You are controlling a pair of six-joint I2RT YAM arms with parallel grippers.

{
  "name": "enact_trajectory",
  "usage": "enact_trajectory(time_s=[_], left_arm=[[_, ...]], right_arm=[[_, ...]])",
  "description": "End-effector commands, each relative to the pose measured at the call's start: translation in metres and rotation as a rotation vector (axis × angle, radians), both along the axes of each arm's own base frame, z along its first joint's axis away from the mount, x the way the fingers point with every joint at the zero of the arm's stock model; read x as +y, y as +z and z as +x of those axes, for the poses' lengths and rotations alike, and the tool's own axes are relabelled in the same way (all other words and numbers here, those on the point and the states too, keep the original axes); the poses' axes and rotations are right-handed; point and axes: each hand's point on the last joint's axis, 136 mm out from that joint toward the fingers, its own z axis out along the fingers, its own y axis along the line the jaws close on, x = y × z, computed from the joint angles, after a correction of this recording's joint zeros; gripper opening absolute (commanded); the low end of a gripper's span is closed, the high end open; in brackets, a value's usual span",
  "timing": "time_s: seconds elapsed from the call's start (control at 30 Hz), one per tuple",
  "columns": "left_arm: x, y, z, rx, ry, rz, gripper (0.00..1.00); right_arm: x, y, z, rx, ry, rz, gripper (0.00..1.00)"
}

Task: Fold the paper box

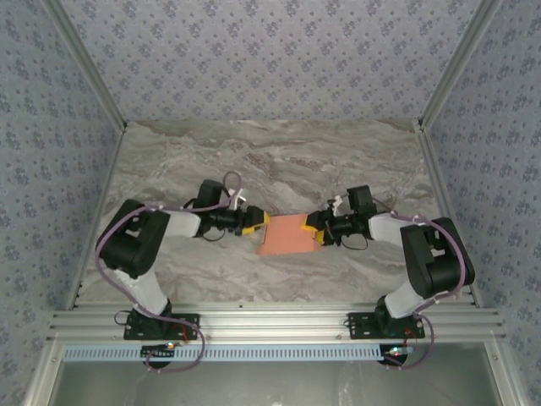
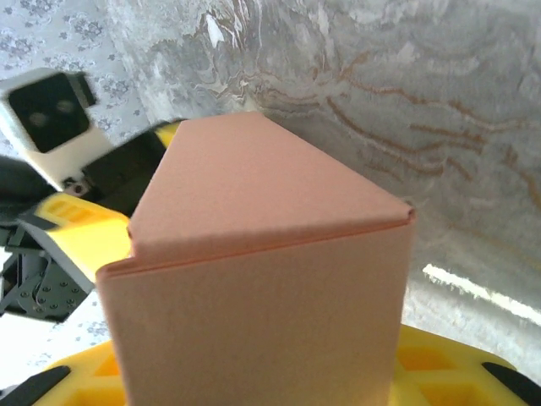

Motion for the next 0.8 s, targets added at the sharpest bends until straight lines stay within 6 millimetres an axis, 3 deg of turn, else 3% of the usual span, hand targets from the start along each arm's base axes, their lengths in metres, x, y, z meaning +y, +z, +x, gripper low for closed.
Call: enact_trajectory(time_s=[0.0,0.07,0.13,0.23,0.4,0.6,0.77], left_arm=[[0.018,0.041,0.03,-0.388,0.123,0.072,0.98],[0.028,0.063,0.03,-0.661,0.195,0.11,0.99],[0.03,0.076,0.013,-0.964,0.196,0.188,0.99],[0.006,0.077,-0.036,-1.316,-0.086,0.198,0.99],[-0.02,0.073,-0.099,-1.585,-0.515,0.209,0.99],[-0.018,0.06,-0.091,-1.743,-0.537,0.369,0.99],[-0.037,0.042,-0.084,-1.765,-0.584,0.417,0.99]], right_arm=[[-0.003,0.012,-0.011,0.159,-0.025,0.028,0.34],[-0.007,0.019,-0.012,0.189,-0.043,0.03,0.35],[-0.011,0.024,-0.012,0.205,-0.059,0.031,0.35],[-0.016,0.029,-0.014,0.244,-0.072,0.032,0.35],[-0.025,0.025,-0.02,0.308,-0.081,0.031,0.35],[-0.03,0.025,-0.021,0.344,-0.103,0.047,0.35],[-0.028,0.028,-0.02,0.343,-0.099,0.05,0.34]])
